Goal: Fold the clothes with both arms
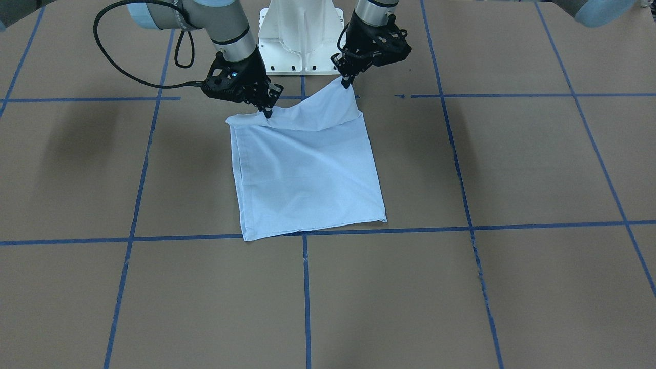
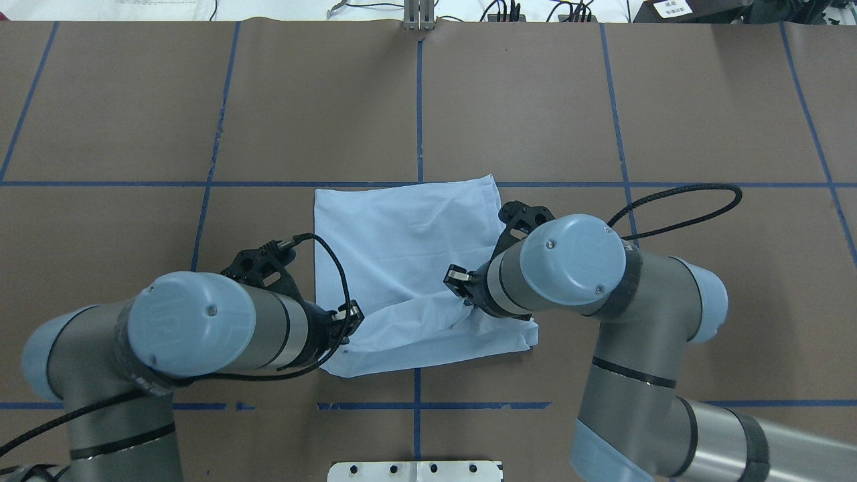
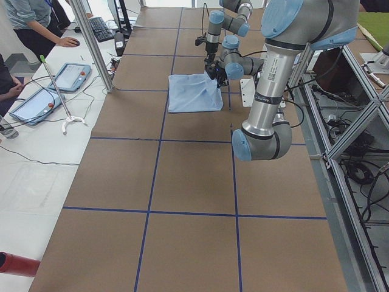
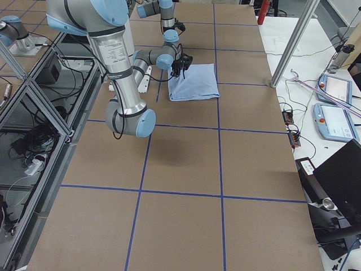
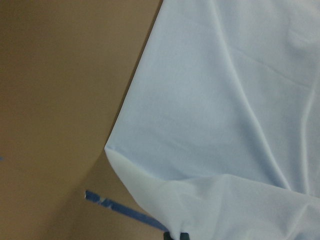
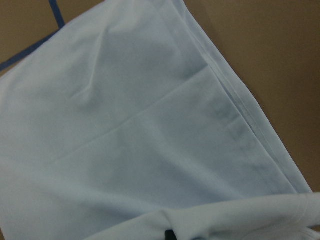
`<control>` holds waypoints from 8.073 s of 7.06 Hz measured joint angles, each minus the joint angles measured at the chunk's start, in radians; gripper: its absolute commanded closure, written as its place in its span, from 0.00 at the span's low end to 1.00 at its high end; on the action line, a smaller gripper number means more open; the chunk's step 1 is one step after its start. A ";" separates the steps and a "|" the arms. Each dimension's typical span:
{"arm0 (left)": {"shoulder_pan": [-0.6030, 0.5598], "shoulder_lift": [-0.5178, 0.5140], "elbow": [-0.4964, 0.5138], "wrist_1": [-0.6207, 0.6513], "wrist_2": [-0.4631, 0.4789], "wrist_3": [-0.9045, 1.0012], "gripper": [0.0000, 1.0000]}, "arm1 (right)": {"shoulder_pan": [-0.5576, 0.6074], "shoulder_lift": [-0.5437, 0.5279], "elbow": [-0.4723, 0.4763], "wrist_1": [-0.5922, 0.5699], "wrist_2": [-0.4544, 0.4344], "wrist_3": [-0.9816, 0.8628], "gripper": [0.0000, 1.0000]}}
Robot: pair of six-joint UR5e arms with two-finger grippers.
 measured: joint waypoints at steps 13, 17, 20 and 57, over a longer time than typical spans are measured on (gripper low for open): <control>-0.429 -0.126 0.523 -0.300 -0.157 0.319 0.00 | 0.289 0.386 -0.668 0.164 0.211 -0.145 0.00; -0.443 -0.062 0.473 -0.304 -0.176 0.374 0.00 | 0.192 0.385 -0.579 -0.119 0.207 -0.234 0.00; -0.441 -0.058 0.473 -0.308 -0.178 0.376 0.00 | 0.177 0.395 -0.629 -0.145 0.148 -0.360 0.00; -1.120 0.288 0.438 -0.175 -0.451 1.833 0.00 | 0.940 -0.229 -0.328 -0.156 0.548 -1.531 0.00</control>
